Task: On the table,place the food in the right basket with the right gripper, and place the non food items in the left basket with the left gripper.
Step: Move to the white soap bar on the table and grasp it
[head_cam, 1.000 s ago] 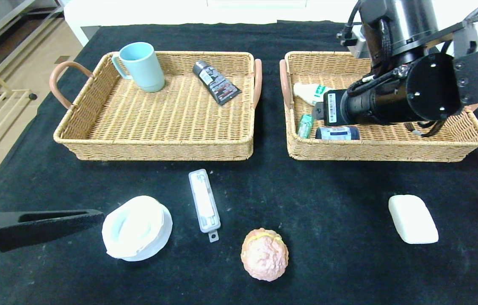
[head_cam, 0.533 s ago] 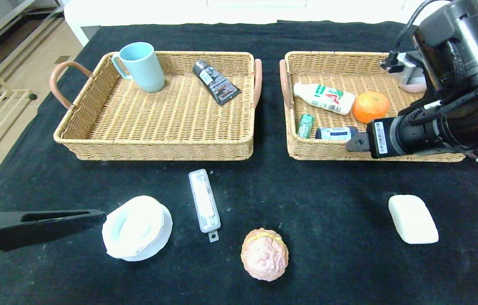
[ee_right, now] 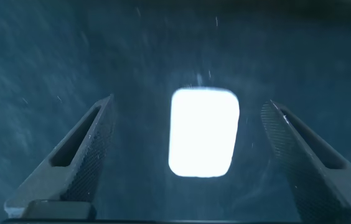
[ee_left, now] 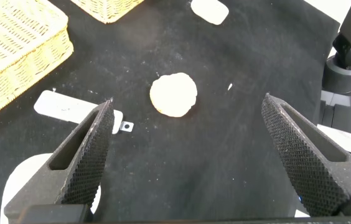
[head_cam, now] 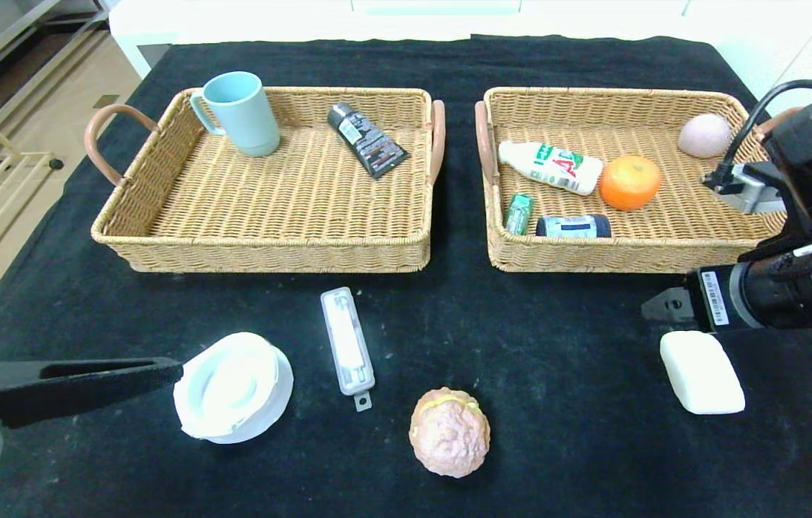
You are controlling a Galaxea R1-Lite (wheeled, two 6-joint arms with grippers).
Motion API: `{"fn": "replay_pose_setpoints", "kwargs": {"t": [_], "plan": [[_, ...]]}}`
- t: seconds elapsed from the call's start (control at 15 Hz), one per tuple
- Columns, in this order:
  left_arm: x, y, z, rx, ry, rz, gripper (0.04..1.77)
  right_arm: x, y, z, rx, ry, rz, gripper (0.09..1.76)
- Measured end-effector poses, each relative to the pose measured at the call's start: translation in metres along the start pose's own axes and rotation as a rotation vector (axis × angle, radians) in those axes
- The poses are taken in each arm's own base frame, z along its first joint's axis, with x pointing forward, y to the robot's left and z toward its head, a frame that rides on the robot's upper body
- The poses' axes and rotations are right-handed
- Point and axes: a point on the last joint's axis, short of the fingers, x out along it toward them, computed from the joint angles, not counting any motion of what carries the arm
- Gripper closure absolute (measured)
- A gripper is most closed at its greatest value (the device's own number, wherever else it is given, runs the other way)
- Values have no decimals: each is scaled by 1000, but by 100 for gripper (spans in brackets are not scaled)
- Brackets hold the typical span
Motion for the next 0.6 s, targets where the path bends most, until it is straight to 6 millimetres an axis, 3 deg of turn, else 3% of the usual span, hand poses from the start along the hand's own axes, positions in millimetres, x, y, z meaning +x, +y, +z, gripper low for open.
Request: {"fn": "replay_pose_setpoints", "kwargs": {"t": [0.33, 0.6], "plan": [[0, 0, 0, 1, 1, -1, 9, 10, -19, -17, 32, 80, -8, 15], [0, 0, 0, 1, 1, -1, 9, 18, -21, -28, 29, 128, -7, 15]]}}
